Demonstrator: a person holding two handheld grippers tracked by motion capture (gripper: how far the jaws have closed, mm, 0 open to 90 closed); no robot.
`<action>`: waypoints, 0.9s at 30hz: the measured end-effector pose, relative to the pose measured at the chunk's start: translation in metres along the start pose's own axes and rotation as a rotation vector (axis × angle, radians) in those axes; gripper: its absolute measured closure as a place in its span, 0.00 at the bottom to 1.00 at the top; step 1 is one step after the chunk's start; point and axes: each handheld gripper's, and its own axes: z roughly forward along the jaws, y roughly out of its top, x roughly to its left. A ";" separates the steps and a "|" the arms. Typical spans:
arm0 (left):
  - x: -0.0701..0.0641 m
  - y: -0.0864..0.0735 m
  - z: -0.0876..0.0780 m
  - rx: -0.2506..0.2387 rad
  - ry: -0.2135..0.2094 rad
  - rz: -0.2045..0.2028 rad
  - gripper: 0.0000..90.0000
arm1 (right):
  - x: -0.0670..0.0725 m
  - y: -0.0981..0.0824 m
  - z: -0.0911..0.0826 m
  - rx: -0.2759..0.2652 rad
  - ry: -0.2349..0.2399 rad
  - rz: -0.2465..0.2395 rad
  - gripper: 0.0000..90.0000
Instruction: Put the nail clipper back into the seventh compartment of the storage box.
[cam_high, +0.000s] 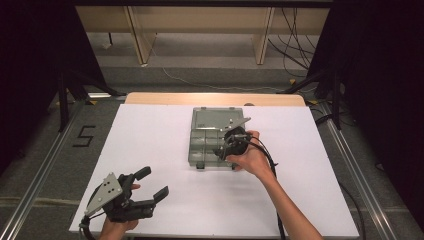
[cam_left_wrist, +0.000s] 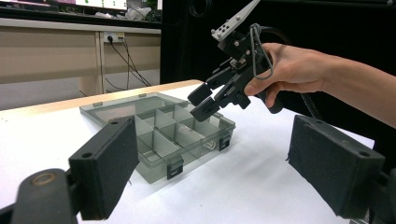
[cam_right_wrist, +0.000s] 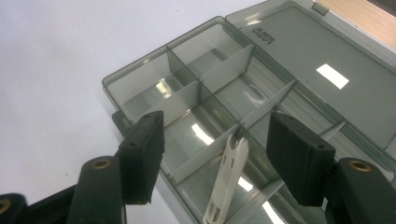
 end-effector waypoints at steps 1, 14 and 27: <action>0.000 0.000 0.000 0.000 0.000 -0.001 0.17 | 0.000 0.000 0.000 -0.011 -0.008 0.005 0.41; 0.000 0.000 0.000 -0.004 0.000 -0.002 0.17 | -0.002 0.000 -0.006 -0.035 -0.016 0.026 0.30; 0.000 0.001 -0.001 -0.006 0.001 -0.003 0.17 | 0.001 0.001 -0.018 -0.077 -0.018 0.040 0.27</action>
